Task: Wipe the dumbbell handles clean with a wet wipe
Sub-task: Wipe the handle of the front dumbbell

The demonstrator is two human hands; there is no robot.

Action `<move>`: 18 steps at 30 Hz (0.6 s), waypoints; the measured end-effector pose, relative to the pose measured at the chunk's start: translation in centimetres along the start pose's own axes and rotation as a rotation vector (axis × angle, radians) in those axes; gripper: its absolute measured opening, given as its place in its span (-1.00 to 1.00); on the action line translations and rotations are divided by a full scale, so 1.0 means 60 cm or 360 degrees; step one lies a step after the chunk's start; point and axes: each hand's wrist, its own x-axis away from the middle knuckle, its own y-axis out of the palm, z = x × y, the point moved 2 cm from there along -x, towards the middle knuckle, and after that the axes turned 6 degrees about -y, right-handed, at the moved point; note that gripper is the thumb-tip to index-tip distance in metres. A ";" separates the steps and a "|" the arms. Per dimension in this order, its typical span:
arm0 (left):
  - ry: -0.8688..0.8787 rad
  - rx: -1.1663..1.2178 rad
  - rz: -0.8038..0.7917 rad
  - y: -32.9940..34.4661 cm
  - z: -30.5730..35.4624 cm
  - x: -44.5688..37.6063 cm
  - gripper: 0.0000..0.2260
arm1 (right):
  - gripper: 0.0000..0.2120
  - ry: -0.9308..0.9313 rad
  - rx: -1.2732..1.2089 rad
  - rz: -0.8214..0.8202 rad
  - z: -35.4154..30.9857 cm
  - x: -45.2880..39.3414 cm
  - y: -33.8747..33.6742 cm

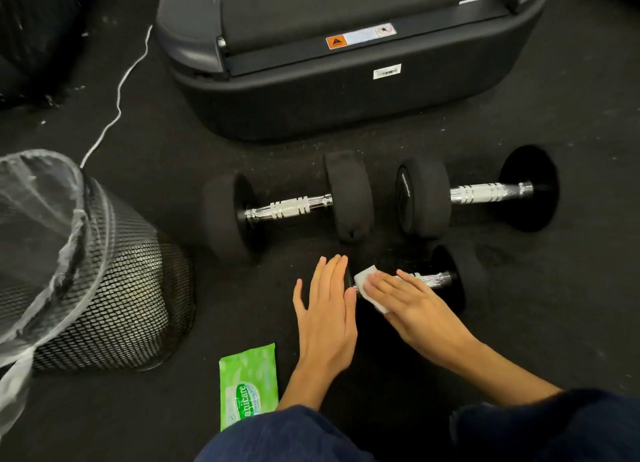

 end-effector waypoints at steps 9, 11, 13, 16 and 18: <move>0.0033 -0.0135 0.0027 0.000 0.000 0.011 -0.53 | -0.52 -0.0084 -0.0008 0.0100 -0.006 0.009 0.009; 0.0033 -0.0150 0.0026 0.001 0.001 0.014 -0.53 | -0.54 -0.0022 -0.0041 0.0097 -0.001 0.000 0.007; 0.0045 -0.0210 0.0050 0.002 0.001 0.013 -0.53 | -0.58 0.0055 -0.0124 0.0137 -0.010 -0.019 0.012; 0.0074 -0.0365 0.0085 0.001 0.002 0.010 -0.53 | -0.47 -0.0032 -0.0138 0.0119 -0.024 -0.006 0.023; 0.0090 -0.0458 0.0087 0.001 0.004 0.010 -0.53 | -0.34 -0.0082 -0.0069 0.0072 -0.018 0.018 0.017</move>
